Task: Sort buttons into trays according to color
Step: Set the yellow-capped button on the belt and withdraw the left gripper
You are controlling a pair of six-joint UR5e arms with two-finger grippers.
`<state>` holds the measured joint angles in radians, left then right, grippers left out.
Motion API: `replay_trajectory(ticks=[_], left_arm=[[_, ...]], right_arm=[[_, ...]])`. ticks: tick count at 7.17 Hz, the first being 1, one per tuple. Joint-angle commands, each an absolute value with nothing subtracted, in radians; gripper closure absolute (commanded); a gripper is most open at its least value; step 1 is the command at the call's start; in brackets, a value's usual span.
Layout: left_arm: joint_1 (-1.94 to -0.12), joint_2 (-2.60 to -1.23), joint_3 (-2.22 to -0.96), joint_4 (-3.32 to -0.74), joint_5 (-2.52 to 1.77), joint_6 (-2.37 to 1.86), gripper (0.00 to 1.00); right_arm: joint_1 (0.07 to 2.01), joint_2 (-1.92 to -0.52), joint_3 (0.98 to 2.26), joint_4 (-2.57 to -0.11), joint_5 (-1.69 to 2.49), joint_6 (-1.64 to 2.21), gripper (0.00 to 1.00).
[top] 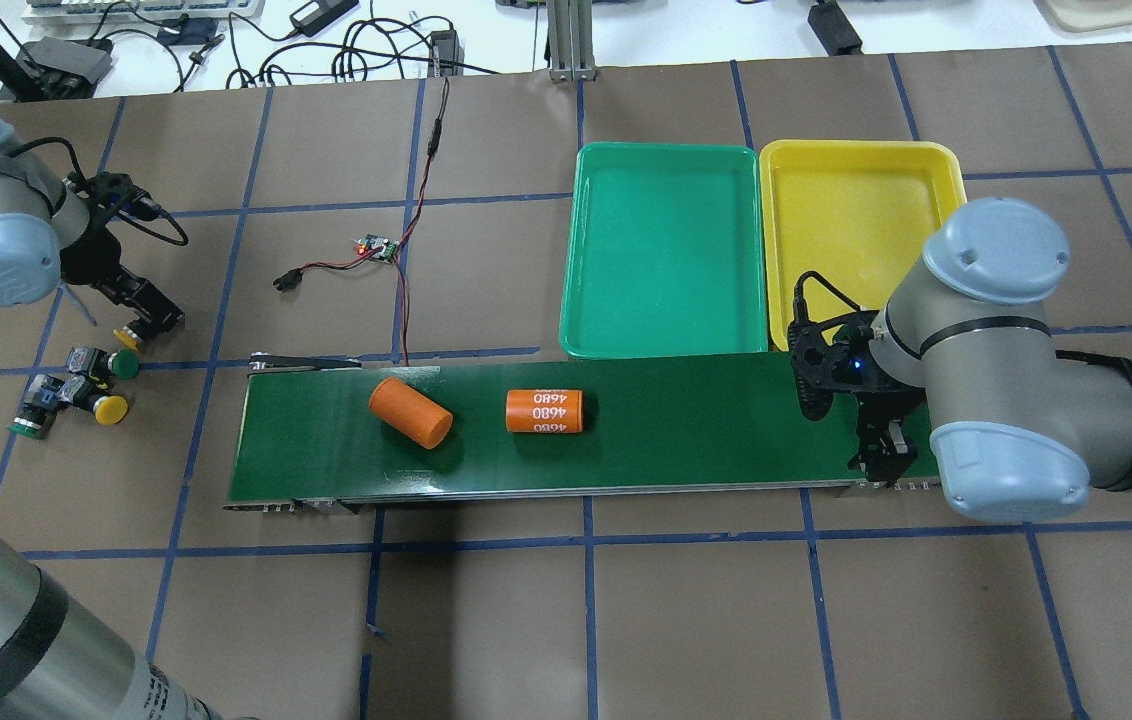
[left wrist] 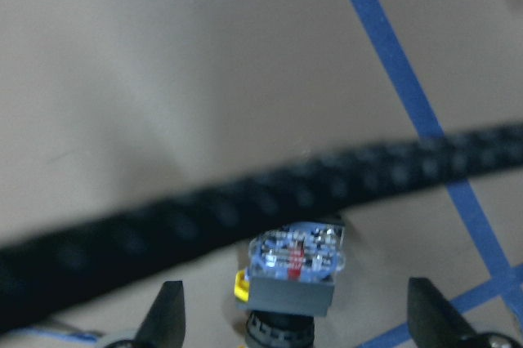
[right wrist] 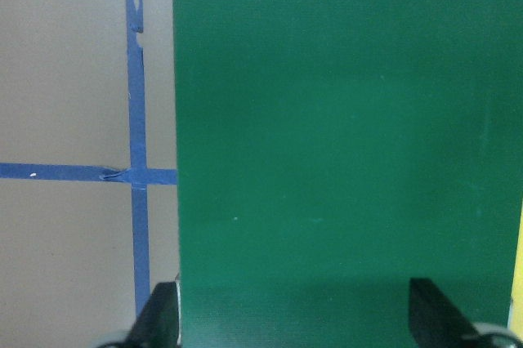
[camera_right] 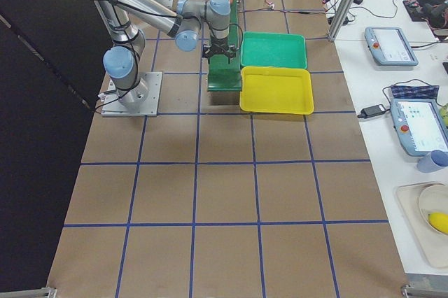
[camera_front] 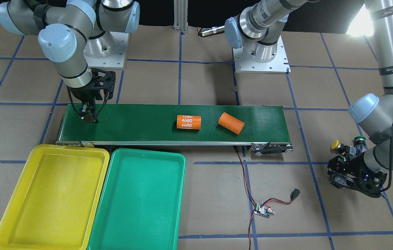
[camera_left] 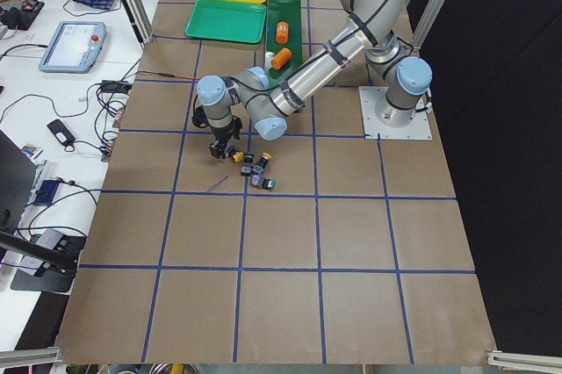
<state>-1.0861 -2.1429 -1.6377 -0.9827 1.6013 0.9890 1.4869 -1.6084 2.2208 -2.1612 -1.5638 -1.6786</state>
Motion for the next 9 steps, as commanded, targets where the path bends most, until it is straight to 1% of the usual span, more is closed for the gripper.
replay_trajectory(ticks=[1, 2, 3, 4, 6, 8, 9], left_arm=[[-1.086, -2.154, -1.637, -0.98, 1.606, 0.977, 0.49], [-1.086, -2.152, -1.64, -0.98, 1.606, 0.977, 0.7], [-1.088, -2.135, -1.635, -0.982, 1.602, 0.96, 0.77], [-1.107, -2.105, -1.635, -0.982, 1.595, 0.824, 0.77], [-1.178, -2.019, -1.696, -1.017, 1.588, 0.573, 0.77], [-1.244, -1.862, -1.838, -1.029, 1.579, 0.345, 0.77], [-1.277, -1.8, -1.882, -1.029, 1.577, 0.265, 0.77]], right_arm=[[1.488, -1.6, 2.217, -2.163, -1.563, -1.675, 0.0], [1.488, -1.6, 2.214, -2.164, -1.562, -1.678, 0.0], [1.488, -1.6, 2.215, -2.172, -1.556, -1.683, 0.0], [1.488, -1.6, 2.217, -2.19, -1.554, -1.687, 0.0], [1.488, -1.598, 2.22, -2.192, -1.554, -1.684, 0.0], [1.488, -1.598, 2.217, -2.192, -1.563, -1.683, 0.0], [1.488, -1.6, 2.215, -2.194, -1.562, -1.678, 0.0]])
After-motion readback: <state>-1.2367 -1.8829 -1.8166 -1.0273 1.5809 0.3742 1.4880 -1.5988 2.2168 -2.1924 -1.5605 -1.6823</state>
